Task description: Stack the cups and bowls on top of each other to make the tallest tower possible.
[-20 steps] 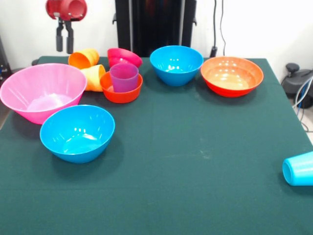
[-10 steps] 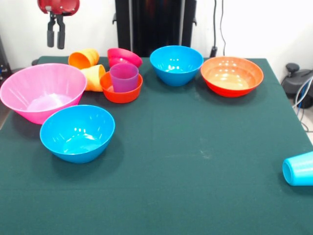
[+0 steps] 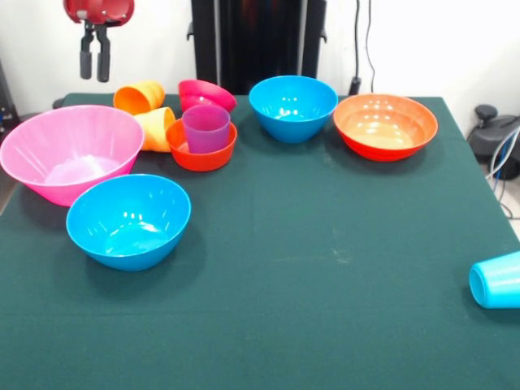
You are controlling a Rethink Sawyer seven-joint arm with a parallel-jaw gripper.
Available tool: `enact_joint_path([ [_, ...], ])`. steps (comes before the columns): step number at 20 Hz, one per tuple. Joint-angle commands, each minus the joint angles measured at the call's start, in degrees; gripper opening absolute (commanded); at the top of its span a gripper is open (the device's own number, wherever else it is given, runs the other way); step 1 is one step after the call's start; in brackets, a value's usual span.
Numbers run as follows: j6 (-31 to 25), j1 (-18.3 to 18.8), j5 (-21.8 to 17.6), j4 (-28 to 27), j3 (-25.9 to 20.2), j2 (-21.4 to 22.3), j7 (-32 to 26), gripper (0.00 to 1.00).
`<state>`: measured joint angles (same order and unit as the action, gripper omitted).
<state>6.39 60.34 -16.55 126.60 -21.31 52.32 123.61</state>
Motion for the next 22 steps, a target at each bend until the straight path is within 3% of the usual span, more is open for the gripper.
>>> enact_joint_path([
  [1, -8.9, -1.4, -3.2, -2.1, -3.3, -1.1, -1.3, 1.00],
  [22, -9.1, 0.5, -4.0, -2.0, -4.3, -1.0, -2.0, 1.00],
])
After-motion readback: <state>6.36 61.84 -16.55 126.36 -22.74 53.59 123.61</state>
